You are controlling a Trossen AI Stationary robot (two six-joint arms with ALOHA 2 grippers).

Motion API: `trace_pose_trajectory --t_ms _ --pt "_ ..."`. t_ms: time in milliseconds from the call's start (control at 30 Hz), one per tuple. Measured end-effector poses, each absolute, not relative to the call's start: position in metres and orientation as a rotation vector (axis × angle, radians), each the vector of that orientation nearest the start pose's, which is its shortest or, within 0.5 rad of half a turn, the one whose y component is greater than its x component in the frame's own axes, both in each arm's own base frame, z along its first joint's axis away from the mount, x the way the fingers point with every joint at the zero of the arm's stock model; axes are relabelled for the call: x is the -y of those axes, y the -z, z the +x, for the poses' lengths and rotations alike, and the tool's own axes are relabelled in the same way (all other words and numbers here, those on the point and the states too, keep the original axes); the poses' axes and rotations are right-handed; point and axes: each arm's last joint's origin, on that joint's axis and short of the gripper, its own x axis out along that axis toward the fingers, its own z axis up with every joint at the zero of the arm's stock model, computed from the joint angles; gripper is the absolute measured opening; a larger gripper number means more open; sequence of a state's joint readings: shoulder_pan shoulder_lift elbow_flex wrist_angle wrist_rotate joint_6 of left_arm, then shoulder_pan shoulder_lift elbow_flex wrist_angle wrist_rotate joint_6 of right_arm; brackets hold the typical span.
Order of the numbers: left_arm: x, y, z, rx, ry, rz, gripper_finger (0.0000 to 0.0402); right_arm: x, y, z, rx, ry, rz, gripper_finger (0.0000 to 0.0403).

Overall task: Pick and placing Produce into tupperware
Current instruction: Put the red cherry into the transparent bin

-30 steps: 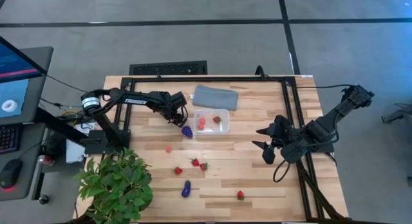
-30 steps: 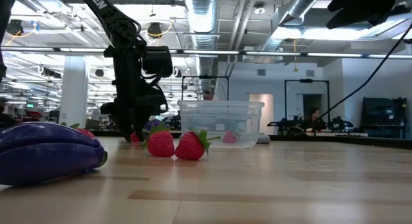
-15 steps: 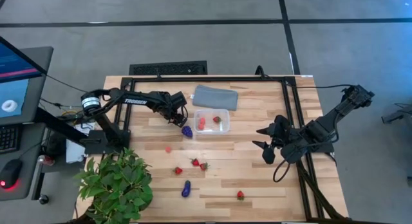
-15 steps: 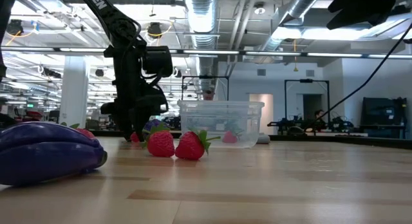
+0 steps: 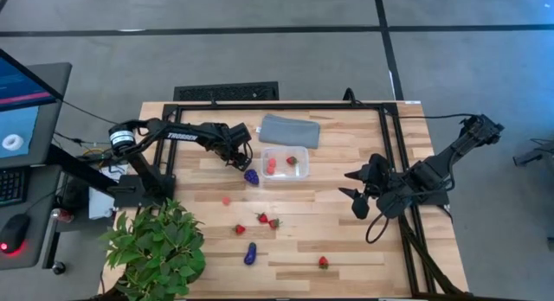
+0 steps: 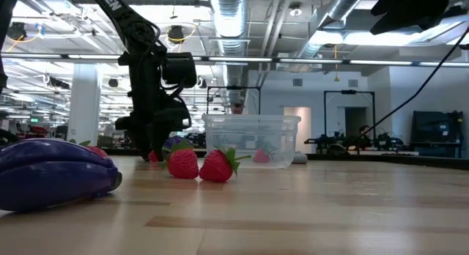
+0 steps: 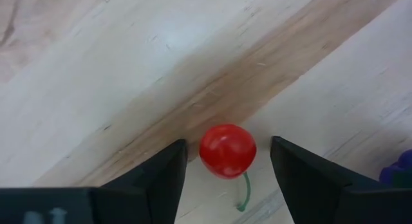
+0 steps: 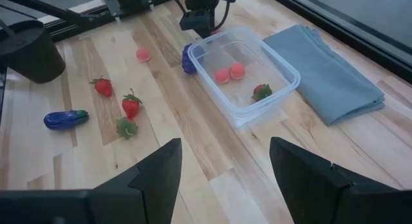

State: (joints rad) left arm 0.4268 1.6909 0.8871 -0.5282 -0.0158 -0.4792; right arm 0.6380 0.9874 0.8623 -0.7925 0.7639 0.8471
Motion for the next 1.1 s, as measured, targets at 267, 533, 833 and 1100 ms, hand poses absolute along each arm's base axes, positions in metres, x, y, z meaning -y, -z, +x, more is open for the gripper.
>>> trace_pose_trajectory --t_ms 267,533,833,1100 --pt "-0.12 -0.1365 0.2613 -1.212 -0.698 -0.667 0.017 -0.0906 -0.2824 0.1558 -0.584 0.39 0.22 0.026" --pt "-0.1201 -0.1365 0.2613 -1.212 -0.703 -0.662 0.0162 -0.0906 -0.2824 0.1558 -0.583 0.39 0.22 0.026" --pt "-0.1201 -0.1365 0.2613 -1.211 -0.704 -0.662 0.0162 -0.0906 -0.2824 0.1558 -0.583 0.39 0.22 0.026" --pt "-0.12 -0.1365 0.2614 -1.211 -0.704 -0.662 0.0162 -0.0906 -0.2824 0.1558 -0.583 0.39 0.22 0.026"
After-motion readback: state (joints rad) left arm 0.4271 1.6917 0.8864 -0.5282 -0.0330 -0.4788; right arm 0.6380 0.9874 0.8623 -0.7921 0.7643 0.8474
